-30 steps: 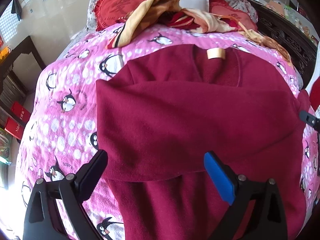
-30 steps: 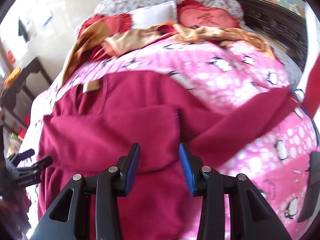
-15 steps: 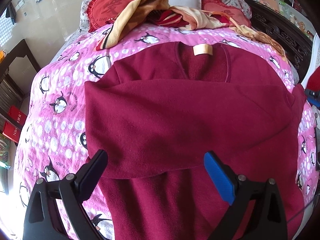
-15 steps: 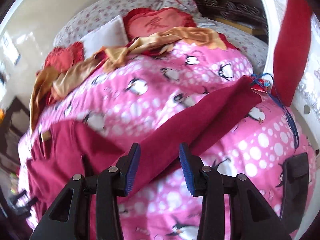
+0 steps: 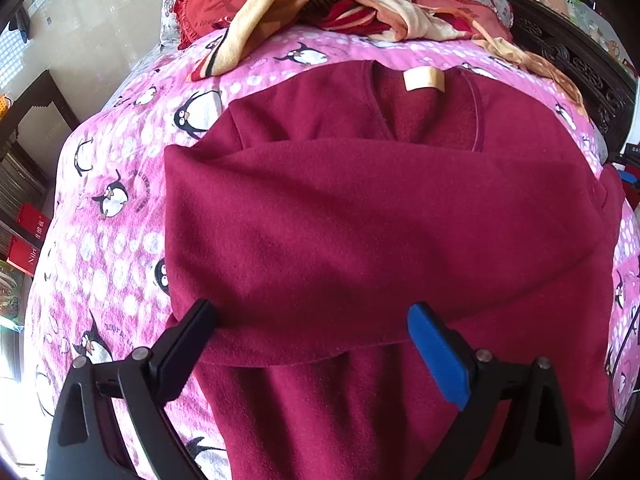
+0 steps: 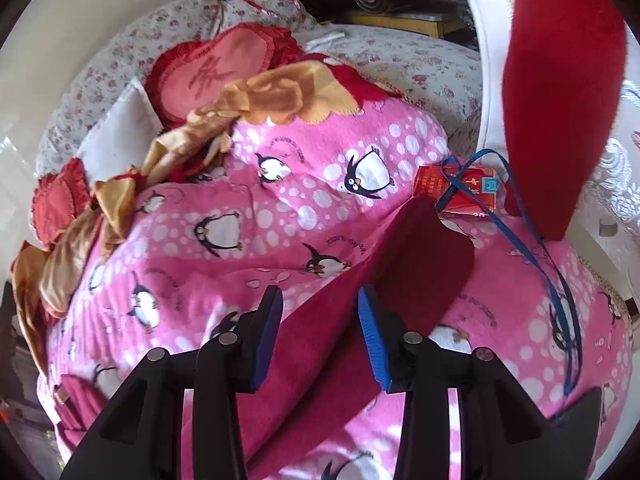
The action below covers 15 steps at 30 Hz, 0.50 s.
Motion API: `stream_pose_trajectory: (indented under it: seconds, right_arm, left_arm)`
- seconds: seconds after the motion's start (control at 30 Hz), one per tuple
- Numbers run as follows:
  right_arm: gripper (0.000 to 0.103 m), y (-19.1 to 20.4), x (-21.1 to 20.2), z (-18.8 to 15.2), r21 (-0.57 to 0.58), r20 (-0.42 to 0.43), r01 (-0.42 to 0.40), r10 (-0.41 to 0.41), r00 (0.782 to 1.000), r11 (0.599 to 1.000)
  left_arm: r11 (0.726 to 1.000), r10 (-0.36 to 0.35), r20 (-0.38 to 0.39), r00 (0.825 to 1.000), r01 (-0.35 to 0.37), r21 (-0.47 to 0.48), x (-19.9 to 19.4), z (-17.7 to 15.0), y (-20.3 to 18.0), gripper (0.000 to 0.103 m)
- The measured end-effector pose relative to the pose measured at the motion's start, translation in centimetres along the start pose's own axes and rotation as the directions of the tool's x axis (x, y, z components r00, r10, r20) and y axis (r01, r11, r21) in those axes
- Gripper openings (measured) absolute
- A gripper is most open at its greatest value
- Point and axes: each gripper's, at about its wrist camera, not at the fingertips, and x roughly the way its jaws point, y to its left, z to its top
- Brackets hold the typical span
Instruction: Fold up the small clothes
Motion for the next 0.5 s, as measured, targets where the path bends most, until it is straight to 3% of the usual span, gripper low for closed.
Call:
stream_pose_trajectory:
  seconds: [0.1, 0.13, 0.17, 0.27, 0.37, 0.5]
  right_arm:
    - [0.019, -0.5, 1.7, 0.0, 0.017, -0.047, 0.051, -0.05, 0.998, 0.999]
    - [0.014, -0.5, 1.6, 0.0, 0.018, -0.034, 0.055, -0.055, 0.998, 0.998]
    - [0.0, -0.4, 1.4, -0.1, 0.007, -0.019, 0.065, -0.065, 0.998, 0.998]
    - [0.0, 0.5, -0.6, -0.4, -0.039, 0.046, 0.038, -0.037, 0.998, 0.998]
    - [0.0, 2.6, -5.4, -1.0, -0.109, 0.12, -0.125, 0.137, 0.983, 0.986]
    - [0.0, 8.5, -12.5, -2.9, -0.307, 0.137, -0.302, 0.356, 0.925, 0.902]
  left_arm:
    - [1.0, -0.001, -0.003, 1.0, 0.001, -0.008, 0.1, 0.1, 0.2, 0.1]
    - [1.0, -0.001, -0.002, 1.0, 0.001, -0.011, 0.1, 0.1, 0.3, 0.1]
    - [1.0, 0.0, -0.001, 1.0, 0.0, -0.013, 0.0, 0.1, 0.4, 0.1]
    - [1.0, -0.004, 0.004, 1.0, 0.004, -0.026, -0.2, 0.2, 1.0, 0.1]
    - [0.998, -0.008, 0.028, 1.0, 0.01, -0.057, -1.1, 0.3, 2.2, 0.1]
    - [0.992, -0.019, 0.08, 0.997, 0.029, -0.126, -2.9, 0.9, 4.2, 0.1]
